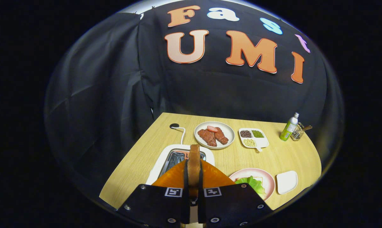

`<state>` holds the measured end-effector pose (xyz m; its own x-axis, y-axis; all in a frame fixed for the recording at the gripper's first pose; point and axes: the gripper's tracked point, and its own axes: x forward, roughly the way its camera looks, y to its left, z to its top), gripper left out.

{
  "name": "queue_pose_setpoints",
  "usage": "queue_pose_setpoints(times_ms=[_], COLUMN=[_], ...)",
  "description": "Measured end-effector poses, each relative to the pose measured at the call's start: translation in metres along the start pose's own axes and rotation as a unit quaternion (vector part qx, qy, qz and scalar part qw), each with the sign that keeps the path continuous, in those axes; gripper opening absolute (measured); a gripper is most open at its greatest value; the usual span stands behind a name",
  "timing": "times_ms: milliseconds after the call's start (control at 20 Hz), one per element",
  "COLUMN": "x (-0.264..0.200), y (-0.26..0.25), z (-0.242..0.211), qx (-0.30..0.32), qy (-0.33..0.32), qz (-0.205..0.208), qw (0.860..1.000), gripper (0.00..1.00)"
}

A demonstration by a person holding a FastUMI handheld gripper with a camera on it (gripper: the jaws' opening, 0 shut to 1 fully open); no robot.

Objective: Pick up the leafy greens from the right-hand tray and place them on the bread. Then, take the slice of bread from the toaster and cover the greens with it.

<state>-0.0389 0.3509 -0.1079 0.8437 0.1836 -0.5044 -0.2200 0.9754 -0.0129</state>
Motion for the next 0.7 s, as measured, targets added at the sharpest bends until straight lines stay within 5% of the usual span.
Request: queue_pose_setpoints(times_ms=[700], x=[-0.031], y=[-0.052], z=[0.049], qx=[0.031], qy=[-0.057], qz=[-0.007], qw=[0.998], gripper=[0.1])
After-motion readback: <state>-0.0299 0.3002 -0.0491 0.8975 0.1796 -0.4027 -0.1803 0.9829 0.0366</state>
